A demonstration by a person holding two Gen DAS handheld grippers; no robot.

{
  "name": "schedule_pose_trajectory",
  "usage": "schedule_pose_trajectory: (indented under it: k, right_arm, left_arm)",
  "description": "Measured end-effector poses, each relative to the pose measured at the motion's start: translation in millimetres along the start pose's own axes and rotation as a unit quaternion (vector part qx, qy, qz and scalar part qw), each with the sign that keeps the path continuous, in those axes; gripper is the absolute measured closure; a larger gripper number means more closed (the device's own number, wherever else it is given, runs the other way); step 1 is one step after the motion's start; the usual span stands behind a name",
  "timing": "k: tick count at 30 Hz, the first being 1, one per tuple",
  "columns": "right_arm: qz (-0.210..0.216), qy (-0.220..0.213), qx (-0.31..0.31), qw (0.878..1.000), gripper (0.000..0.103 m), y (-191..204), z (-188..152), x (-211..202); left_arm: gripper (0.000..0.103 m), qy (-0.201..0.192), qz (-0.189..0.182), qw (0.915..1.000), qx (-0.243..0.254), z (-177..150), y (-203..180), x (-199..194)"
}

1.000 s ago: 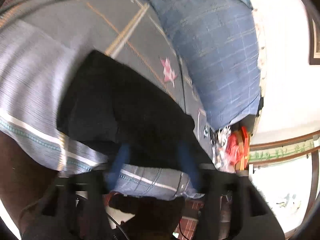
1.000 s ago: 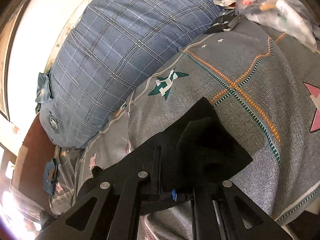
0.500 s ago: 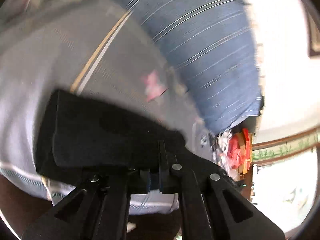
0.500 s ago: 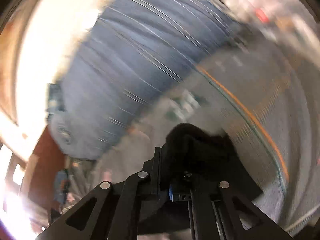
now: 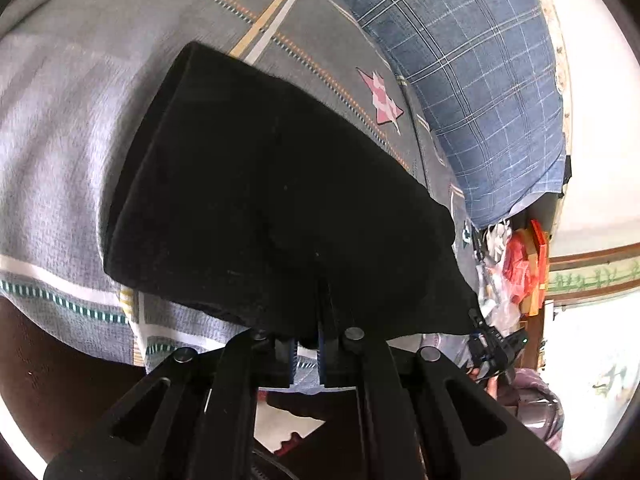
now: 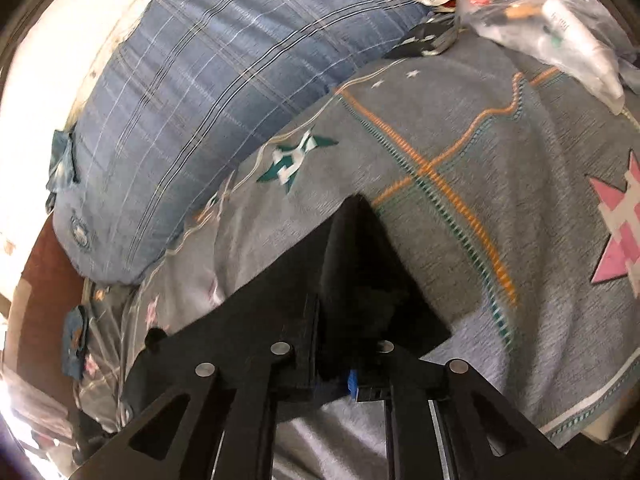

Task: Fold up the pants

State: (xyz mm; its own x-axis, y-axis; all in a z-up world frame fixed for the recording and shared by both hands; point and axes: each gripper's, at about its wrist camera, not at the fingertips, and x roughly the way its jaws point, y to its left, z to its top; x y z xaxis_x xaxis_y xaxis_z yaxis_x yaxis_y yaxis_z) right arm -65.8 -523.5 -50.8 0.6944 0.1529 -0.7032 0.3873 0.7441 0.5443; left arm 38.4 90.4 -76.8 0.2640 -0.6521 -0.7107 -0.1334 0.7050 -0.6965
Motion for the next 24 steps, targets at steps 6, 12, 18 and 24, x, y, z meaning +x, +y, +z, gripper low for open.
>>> schedule_pose_trajectory:
  k: [6, 12, 18, 24]
  right_arm:
    - [-0.031, -0.034, -0.033, 0.998, 0.097, 7, 5, -10]
    - [-0.07, -0.058, 0.032, 0.995, 0.08, -18, 0, -31]
    - [-0.056, -0.112, -0.04, 0.991, 0.078, 36, 6, -59]
    - [0.079, 0.034, -0.161, 0.983, 0.063, 165, -18, 33]
  left_arm:
    - [0.099, 0.001, 0.014, 0.9999, 0.001, -6, -10, 12]
    - [0.094, 0.017, 0.011, 0.999, 0.04, -12, -20, -1]
    - [0.062, -0.054, 0.014, 0.9958, 0.072, -3, -14, -60]
    - [0.05, -0.062, 0.01, 0.9978, 0.02, 40, 1, -35]
